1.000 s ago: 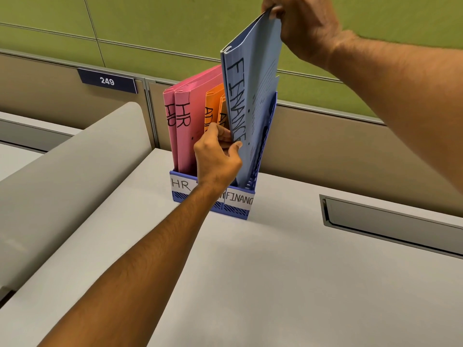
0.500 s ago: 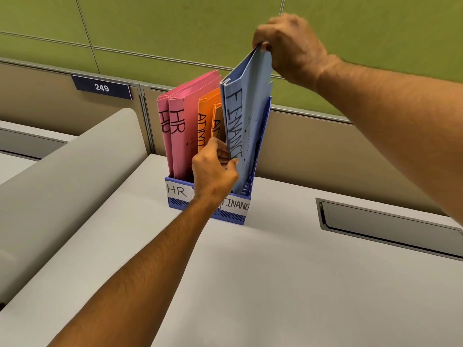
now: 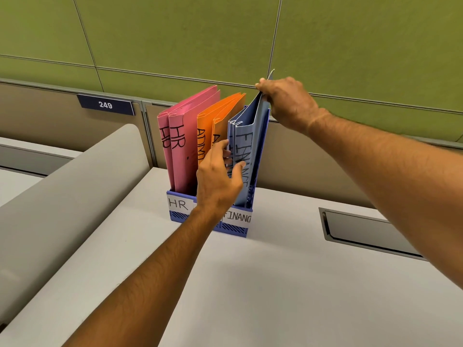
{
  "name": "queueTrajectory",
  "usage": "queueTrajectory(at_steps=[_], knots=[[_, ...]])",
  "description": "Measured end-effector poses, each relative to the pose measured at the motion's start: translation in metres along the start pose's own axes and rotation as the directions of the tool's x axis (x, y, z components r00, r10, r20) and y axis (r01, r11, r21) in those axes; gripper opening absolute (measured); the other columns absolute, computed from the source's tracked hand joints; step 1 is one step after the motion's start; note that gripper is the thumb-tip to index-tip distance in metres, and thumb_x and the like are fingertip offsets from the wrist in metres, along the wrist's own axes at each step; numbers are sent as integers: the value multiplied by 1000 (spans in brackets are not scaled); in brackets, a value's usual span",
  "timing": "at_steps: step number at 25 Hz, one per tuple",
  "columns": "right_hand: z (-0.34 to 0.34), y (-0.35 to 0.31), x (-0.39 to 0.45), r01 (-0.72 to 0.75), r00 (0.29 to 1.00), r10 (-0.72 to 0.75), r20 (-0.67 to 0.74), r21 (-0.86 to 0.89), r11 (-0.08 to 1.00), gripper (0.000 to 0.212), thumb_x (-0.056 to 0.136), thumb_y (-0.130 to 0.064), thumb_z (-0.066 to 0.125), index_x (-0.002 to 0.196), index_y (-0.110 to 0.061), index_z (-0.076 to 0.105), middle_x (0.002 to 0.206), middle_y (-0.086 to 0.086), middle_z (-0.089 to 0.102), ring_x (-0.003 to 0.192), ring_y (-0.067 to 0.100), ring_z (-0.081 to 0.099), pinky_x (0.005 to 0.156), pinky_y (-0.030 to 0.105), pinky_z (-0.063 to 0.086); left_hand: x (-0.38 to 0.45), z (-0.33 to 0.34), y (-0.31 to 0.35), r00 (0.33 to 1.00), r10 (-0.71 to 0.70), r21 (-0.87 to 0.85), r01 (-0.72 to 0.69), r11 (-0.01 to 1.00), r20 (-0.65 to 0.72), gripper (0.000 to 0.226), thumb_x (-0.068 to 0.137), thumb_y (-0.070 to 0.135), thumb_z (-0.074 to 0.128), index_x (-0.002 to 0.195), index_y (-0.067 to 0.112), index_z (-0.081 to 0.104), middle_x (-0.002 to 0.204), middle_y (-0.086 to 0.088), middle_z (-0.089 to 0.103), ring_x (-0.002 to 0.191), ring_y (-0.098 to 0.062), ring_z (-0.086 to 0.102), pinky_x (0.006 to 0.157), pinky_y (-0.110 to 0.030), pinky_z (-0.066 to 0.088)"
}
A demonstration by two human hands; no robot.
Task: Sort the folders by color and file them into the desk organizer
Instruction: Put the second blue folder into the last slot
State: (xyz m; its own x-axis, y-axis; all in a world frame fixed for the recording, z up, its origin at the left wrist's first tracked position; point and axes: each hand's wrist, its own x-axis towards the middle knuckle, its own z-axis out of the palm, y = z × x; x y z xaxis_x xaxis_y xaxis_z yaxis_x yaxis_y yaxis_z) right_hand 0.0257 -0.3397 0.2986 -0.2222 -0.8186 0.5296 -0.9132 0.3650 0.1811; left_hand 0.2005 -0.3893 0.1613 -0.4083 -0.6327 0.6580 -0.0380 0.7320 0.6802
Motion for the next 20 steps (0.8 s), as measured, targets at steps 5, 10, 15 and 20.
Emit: queueTrajectory(at_steps=[5,10,15,20], knots=[[-8,5,8,31,999,-31,41,-4,999,28,94,3,49,116,-7,63,109,15,69,103,33,62,88,48,53,14,6,6,999,-38,103,37,994,12,30,85,16,71,111,9,57,105,-8,69,94,-22,67,79,-34,59],[-3,3,18,43,993,-37,114,-53,998,21,97,-7,51,115,-7,62,107,15,69,98,34,62,84,44,54,27,5,9,996,-82,147,85,986,-26,25,85,15,70,105,9,58,100,-7,68,90,-20,64,81,-38,58],[12,7,8,29,971,-20,238,-31,999,47,93,-17,53,139,-8,43,140,20,49,127,35,47,107,45,41,31,9,15,1000,-15,192,17,981,-11,44,80,14,74,117,12,50,109,-6,58,93,-17,57,81,-32,56],[19,0,-14,73,967,-119,226,201,977,81,73,-34,43,149,-9,27,157,17,23,145,24,25,117,36,20,27,9,10,990,139,380,-126,916,-7,77,74,33,72,138,9,37,128,-15,44,114,-25,44,94,-39,46]])
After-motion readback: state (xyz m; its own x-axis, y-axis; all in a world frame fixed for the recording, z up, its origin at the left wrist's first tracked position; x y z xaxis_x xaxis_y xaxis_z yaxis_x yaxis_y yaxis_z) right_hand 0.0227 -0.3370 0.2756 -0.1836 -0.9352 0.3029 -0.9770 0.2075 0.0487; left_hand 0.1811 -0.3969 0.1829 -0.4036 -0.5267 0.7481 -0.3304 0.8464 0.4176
